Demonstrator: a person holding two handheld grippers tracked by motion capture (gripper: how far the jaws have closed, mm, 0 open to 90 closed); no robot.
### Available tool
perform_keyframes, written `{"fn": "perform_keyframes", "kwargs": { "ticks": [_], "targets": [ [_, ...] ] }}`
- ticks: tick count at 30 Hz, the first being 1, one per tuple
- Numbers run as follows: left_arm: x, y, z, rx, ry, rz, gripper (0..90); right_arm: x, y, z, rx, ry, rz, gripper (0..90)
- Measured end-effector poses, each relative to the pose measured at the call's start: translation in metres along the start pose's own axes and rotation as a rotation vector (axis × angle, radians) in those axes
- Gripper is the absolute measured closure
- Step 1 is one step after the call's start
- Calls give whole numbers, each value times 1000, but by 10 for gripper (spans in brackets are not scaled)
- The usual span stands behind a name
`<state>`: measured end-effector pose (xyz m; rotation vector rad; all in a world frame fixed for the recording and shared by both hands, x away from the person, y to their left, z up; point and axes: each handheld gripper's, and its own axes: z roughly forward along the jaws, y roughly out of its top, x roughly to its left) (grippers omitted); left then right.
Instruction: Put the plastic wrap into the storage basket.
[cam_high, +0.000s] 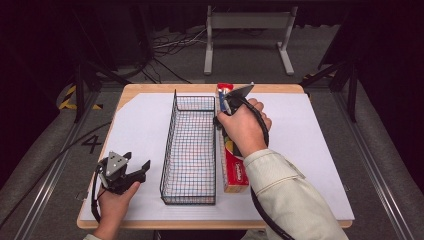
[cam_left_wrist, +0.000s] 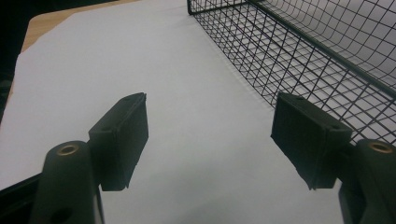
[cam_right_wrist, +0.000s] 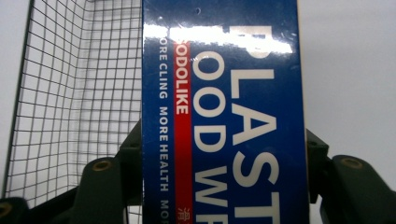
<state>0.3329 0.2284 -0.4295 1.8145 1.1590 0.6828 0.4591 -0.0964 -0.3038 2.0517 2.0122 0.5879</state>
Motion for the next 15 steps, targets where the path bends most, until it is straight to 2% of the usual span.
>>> {"fn": "perform_keyframes", "kwargs": {
  "ticks": [8, 15],
  "targets": [
    [1, -1, -2, 0, 4, -6, 274, 22, -2, 0, 1, 7, -29, 397],
    [2, -3, -5, 1, 7, -6, 274, 38, -4, 3, 10, 19, -14, 397]
  ]
}}
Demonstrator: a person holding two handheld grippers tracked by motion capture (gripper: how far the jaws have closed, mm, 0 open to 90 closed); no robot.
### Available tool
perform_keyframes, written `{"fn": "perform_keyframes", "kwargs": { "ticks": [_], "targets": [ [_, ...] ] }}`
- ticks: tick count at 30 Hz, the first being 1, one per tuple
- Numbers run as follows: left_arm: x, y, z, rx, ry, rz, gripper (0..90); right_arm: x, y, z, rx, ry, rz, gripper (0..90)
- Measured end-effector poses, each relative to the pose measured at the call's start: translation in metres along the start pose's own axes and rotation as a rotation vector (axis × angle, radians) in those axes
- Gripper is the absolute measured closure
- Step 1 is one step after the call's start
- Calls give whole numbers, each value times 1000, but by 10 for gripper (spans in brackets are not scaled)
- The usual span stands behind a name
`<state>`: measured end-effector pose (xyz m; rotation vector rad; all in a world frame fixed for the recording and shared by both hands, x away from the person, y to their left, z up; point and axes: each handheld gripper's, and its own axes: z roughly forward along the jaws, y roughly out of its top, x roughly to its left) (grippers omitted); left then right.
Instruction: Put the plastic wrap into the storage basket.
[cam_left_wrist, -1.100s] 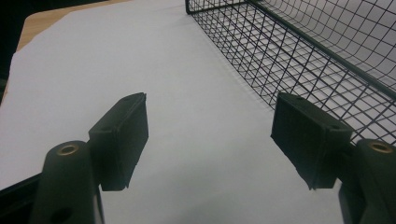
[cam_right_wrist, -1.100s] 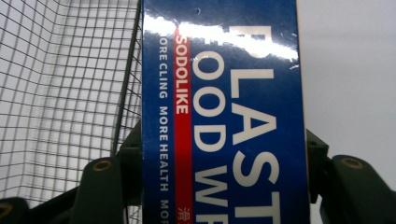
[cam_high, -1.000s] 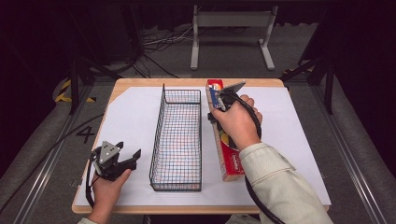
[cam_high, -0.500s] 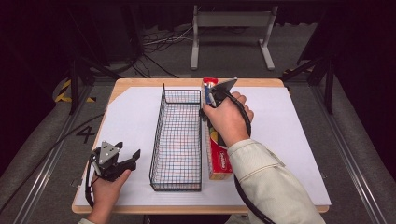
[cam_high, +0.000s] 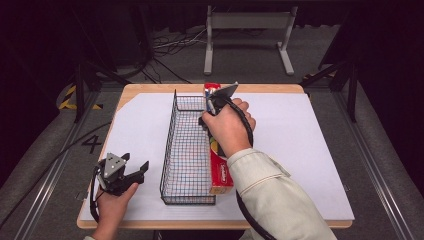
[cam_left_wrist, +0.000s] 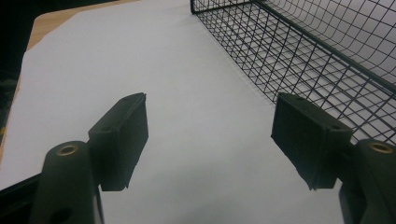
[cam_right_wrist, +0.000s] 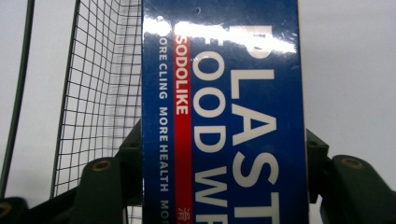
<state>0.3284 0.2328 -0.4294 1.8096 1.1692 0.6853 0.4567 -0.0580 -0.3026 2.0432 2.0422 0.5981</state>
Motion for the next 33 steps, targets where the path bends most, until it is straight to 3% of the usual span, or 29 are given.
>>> {"fn": "perform_keyframes", "kwargs": {
  "ticks": [7, 20, 23, 33],
  "targets": [
    [4, -2, -3, -5, 8, -11, 274, 13, 0, 6, 2, 3, 0, 397],
    [3, -2, -2, -6, 7, -16, 276, 26, 1, 13, 8, 20, 59, 395],
    [2, -1, -1, -4, 5, -14, 277, 30, 0, 14, -1, 7, 48, 394],
    [2, 0, 1, -4, 3, -14, 278, 34, -2, 24, -15, -1, 63, 394]
  ]
}}
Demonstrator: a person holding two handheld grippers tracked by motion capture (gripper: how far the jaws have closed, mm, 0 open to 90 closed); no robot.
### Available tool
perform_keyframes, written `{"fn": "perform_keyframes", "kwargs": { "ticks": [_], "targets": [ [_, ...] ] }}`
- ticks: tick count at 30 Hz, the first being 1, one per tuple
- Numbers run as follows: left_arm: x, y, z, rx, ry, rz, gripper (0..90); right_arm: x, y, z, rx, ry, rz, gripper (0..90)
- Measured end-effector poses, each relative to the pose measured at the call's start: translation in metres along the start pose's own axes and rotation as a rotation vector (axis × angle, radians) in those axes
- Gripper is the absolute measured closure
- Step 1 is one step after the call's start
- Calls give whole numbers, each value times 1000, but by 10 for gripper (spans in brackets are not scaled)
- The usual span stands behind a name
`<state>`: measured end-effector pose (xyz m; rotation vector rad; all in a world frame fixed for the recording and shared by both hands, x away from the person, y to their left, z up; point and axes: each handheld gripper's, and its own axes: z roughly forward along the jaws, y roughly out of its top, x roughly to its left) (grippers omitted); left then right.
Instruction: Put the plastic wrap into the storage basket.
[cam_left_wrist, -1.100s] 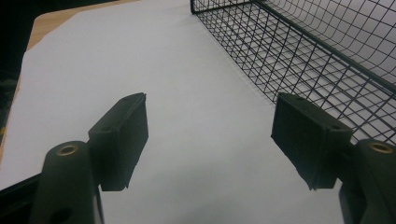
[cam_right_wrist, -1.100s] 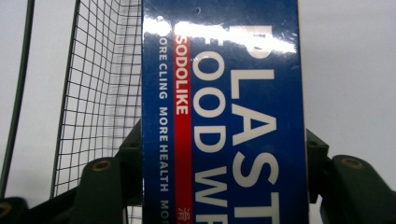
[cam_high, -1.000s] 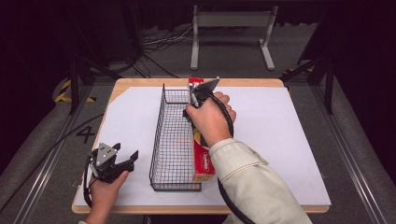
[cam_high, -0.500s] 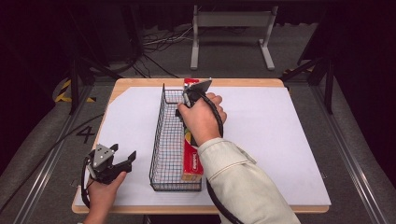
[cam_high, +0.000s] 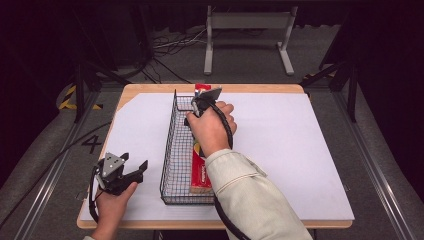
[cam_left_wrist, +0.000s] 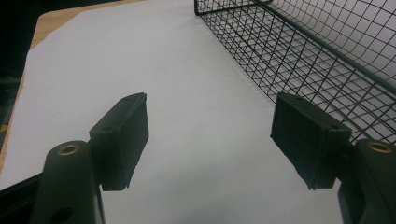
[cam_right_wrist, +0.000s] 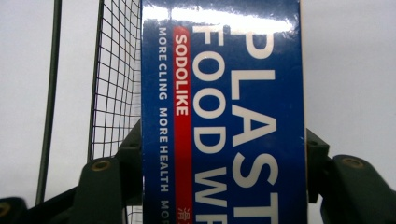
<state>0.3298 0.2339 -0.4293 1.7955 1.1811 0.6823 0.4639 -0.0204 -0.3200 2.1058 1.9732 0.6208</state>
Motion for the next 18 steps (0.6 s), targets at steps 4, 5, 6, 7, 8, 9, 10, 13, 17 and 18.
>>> {"fn": "perform_keyframes", "kwargs": {
  "ticks": [4, 5, 6, 7, 8, 9, 10, 13, 17, 18],
  "targets": [
    [5, -4, 0, 2, 12, -15, 281, 0, -1, 6, -2, -1, 2, 394],
    [7, -4, 0, 0, 12, -31, 281, 0, -1, 7, -1, -2, 2, 394],
    [9, -5, -1, -3, 15, -42, 281, 0, -1, 10, -5, -2, -2, 394],
    [9, -4, -2, -3, 12, -46, 281, 1, -2, 12, 0, -3, -2, 394],
    [9, -4, -2, -3, 12, -46, 280, 1, -2, 12, 0, -3, -2, 394],
    [8, -3, -4, -5, 11, -44, 280, 1, -2, 15, 2, -6, -4, 393],
    [8, -2, -6, -16, 10, -44, 280, 2, -2, 18, 4, -9, -13, 393],
    [8, -1, -9, -30, 13, -51, 278, 4, -3, 25, 15, -16, -10, 392],
    [5, -1, -8, -19, 5, -37, 278, 4, -4, 34, 25, -26, -11, 392],
    [5, -1, -8, -22, 7, -38, 278, 4, -5, 35, 28, -28, -7, 392]
  ]
}}
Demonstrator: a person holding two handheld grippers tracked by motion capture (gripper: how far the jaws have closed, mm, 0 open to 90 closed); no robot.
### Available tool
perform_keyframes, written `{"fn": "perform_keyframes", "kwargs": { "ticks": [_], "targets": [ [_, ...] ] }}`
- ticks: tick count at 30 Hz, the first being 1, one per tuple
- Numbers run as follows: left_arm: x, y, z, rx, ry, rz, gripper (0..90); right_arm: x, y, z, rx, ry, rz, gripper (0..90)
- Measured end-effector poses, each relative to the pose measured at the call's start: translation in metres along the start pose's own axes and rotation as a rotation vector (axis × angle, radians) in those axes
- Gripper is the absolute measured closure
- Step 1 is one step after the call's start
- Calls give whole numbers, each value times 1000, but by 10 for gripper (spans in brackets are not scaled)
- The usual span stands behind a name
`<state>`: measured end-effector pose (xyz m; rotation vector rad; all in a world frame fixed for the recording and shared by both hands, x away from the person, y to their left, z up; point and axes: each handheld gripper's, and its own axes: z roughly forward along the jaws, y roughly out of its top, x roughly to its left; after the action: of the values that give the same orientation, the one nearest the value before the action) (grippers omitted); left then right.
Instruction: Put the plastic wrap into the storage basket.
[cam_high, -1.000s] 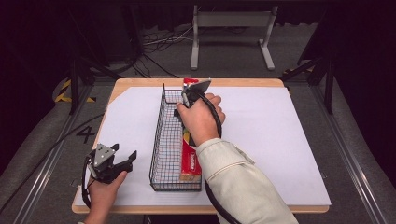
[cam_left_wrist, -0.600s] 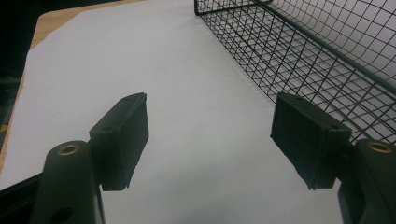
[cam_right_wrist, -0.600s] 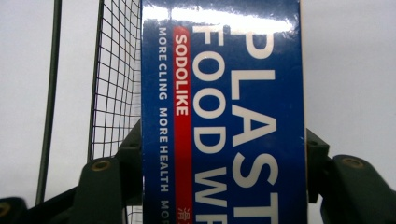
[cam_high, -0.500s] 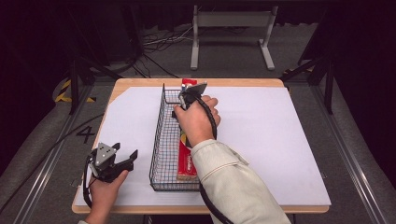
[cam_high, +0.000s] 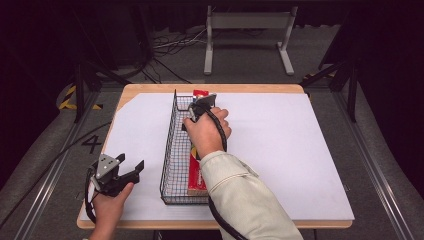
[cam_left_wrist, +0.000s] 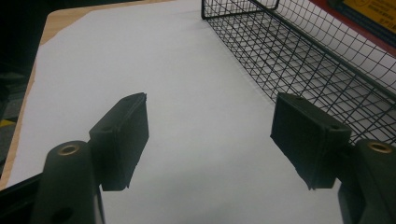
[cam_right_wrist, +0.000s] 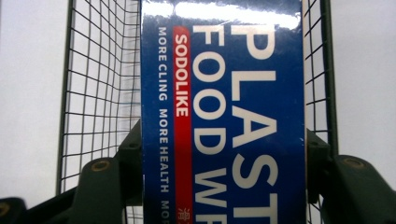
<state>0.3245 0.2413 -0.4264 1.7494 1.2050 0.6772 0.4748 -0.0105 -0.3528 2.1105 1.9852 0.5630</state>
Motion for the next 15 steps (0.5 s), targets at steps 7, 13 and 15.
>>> {"fn": "perform_keyframes", "kwargs": {
  "ticks": [7, 13, 15],
  "targets": [
    [-1, 0, 0, -1, 3, 1, 278, 0, -2, 10, 15, -11, 2, 391],
    [0, 0, 0, -1, 3, 5, 278, 1, -5, 16, 25, -19, -7, 390],
    [-1, 0, 1, 1, 2, 7, 278, 1, -6, 18, 26, -18, -8, 390]
  ]
}}
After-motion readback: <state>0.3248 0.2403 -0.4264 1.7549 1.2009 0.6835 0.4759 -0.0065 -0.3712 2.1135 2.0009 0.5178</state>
